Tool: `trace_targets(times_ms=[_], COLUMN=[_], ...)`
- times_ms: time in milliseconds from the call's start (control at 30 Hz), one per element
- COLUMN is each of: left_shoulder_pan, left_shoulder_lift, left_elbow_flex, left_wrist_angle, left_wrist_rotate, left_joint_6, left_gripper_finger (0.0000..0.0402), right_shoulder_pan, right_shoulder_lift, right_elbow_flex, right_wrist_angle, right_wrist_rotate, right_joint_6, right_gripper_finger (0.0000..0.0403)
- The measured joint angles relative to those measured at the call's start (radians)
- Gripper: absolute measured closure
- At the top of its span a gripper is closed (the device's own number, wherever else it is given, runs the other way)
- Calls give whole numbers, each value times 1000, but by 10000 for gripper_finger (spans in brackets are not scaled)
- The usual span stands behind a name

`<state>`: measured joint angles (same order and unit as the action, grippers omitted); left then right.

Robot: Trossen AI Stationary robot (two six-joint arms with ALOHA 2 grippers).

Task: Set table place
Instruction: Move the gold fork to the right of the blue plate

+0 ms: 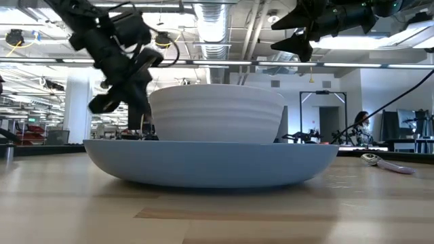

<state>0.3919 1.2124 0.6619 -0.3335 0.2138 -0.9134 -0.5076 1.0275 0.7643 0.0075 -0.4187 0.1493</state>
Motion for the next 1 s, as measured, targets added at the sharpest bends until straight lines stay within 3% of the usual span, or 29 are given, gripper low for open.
trace_targets(times_ms=[267,367,567,767,1000], left_shoulder_pan=[78,108,136,136,135], left_shoulder_lift=[0,0,29,152,371], left_elbow_flex=[231,333,541,752,981], left_wrist_angle=[-164,-173,-220,-350,-486], left_wrist_rotate=[13,73,151,238,408], left_joint_6=[163,236,343,439,540], left_gripper_finger=[400,400,401,401,401], right_shoulder_pan=[0,0,0,-7,12], right_shoulder_lift=[0,0,0,0,0], right_elbow_flex=[0,0,0,6,19], right_wrist_angle=[0,0,27,45,46], right_wrist_rotate=[0,0,-3,-34,-148], right_joint_6=[1,13,176,474,481], right_gripper_finger=[81,81,81,81,81])
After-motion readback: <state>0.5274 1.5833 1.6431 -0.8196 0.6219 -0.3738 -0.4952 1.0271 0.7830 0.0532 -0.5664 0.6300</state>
